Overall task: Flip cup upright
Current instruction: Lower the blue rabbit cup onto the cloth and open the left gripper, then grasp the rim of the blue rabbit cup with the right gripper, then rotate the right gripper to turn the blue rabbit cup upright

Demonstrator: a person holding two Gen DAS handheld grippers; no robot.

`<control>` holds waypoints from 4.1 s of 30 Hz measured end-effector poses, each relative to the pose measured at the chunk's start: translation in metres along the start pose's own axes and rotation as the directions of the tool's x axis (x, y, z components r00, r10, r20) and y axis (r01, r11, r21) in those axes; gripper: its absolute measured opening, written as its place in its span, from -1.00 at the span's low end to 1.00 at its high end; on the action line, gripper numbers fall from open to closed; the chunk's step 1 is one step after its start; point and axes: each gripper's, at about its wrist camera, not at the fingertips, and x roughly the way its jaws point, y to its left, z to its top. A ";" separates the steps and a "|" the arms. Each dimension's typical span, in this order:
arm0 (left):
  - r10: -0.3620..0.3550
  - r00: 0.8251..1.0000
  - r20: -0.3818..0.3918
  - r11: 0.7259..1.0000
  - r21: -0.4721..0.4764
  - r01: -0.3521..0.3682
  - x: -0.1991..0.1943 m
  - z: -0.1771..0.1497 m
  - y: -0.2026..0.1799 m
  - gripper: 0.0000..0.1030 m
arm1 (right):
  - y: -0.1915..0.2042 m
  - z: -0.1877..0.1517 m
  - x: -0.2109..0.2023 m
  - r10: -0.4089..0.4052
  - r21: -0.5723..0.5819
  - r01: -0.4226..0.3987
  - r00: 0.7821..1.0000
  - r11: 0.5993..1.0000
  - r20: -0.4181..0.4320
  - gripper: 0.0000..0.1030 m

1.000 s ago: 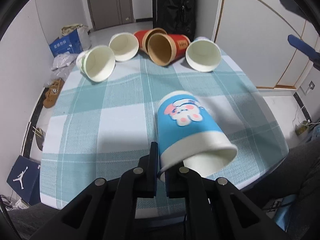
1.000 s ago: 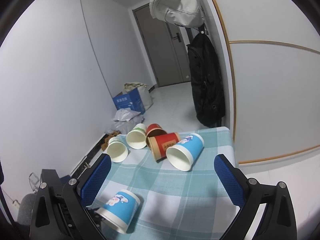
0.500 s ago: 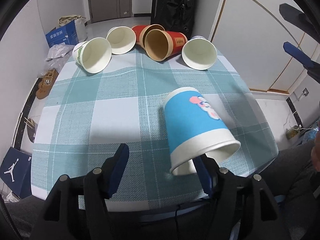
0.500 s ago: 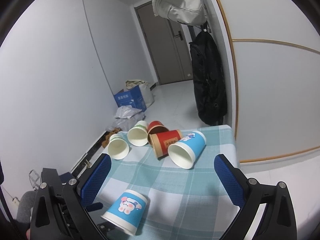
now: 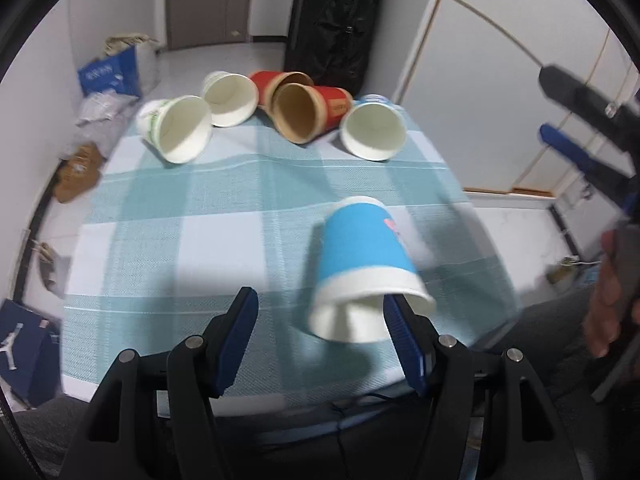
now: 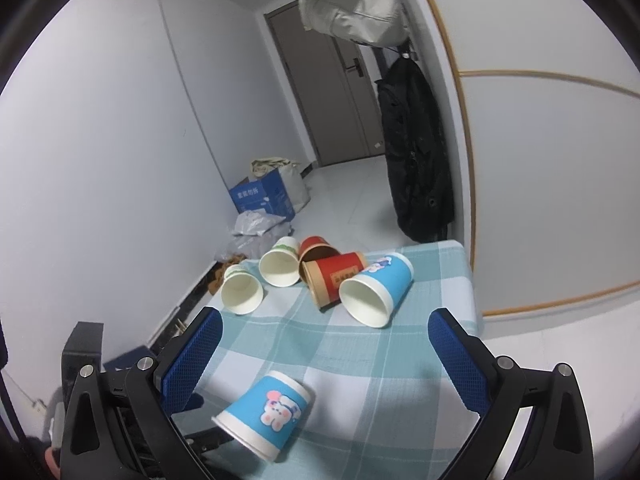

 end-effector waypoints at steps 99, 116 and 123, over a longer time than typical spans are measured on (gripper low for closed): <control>0.152 0.941 0.302 0.975 -0.200 -0.094 -0.061 0.046 0.071 0.40 | 0.035 -0.063 0.074 -0.042 -0.099 -0.009 0.866 0.995 -0.499 -0.96; 0.126 0.947 0.296 0.956 -0.293 -0.036 -0.063 0.048 0.097 0.40 | 0.043 -0.034 0.116 0.012 -0.007 -0.037 0.491 0.999 -0.871 -0.96; 0.102 0.956 0.274 0.933 -0.359 0.003 -0.060 0.048 0.115 0.40 | 0.047 -0.034 0.162 -0.023 -0.016 0.024 0.329 1.000 -0.944 -0.92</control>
